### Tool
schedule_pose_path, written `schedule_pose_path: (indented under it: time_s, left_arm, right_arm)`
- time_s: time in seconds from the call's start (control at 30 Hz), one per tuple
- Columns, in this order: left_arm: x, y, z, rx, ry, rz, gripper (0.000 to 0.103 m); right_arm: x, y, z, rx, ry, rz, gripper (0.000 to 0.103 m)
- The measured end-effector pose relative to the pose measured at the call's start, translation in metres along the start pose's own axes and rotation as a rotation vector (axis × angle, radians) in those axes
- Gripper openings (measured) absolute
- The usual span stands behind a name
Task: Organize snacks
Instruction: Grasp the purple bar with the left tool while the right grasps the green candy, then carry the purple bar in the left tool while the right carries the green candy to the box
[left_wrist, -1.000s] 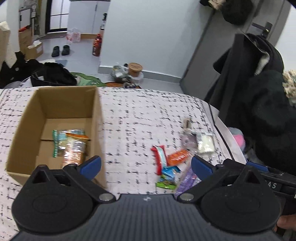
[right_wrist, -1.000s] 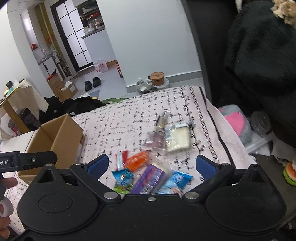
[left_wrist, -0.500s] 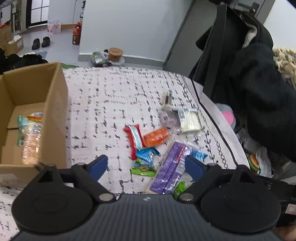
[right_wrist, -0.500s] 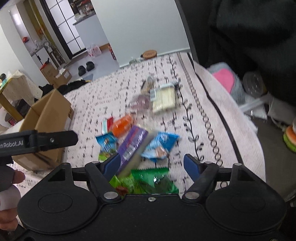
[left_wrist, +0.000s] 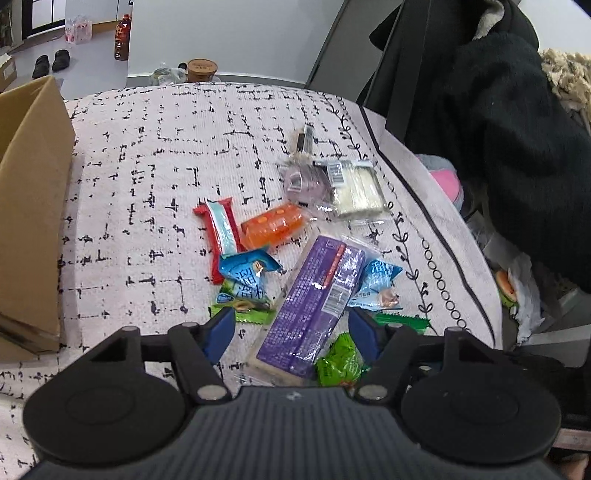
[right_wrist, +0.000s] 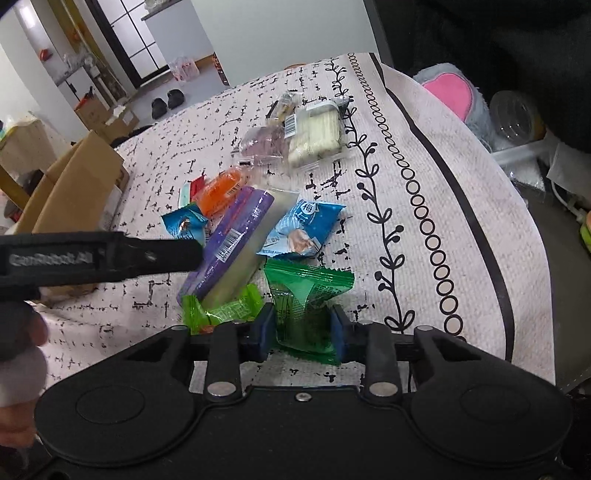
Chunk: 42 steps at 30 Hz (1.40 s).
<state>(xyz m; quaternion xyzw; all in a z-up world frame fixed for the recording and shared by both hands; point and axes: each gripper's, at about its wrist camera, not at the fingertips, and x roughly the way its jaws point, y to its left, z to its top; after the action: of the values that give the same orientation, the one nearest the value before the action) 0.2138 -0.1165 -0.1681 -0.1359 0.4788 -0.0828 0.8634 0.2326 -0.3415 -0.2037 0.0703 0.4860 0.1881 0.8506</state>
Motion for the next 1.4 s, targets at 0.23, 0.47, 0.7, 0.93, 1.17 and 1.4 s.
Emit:
schedule_pose_path:
  time_s: [0.23, 0.47, 0.7, 0.93, 1.17, 1.4]
  left_arm:
    - [0.015, -0.005, -0.004, 0.006, 0.027, 0.003, 0.063]
    - [0.036, -0.010, -0.005, 0.012, 0.054, 0.034, 0.058]
    - [0.034, -0.016, -0.005, 0.046, 0.051, 0.039, 0.033]
    - [0.015, -0.015, -0.002, 0.046, 0.016, 0.028, 0.029]
    - [-0.010, -0.016, 0.003, 0.057, -0.033, 0.012, 0.024]
    - [-0.032, -0.009, 0.012, 0.041, -0.085, 0.018, 0.011]
  right_arm:
    - [-0.011, -0.008, 0.001, 0.029, -0.029, -0.010, 0.027]
    - [-0.017, -0.014, 0.002, 0.055, -0.046, -0.016, 0.028]
    - [-0.022, -0.014, 0.007, 0.069, -0.069, 0.004, 0.028]
    - [-0.027, -0.005, 0.015, 0.062, -0.101, 0.025, 0.028]
    - [-0.031, 0.007, 0.024, 0.060, -0.132, 0.047, 0.028]
    - [-0.035, 0.020, 0.036, 0.044, -0.167, 0.071, 0.028]
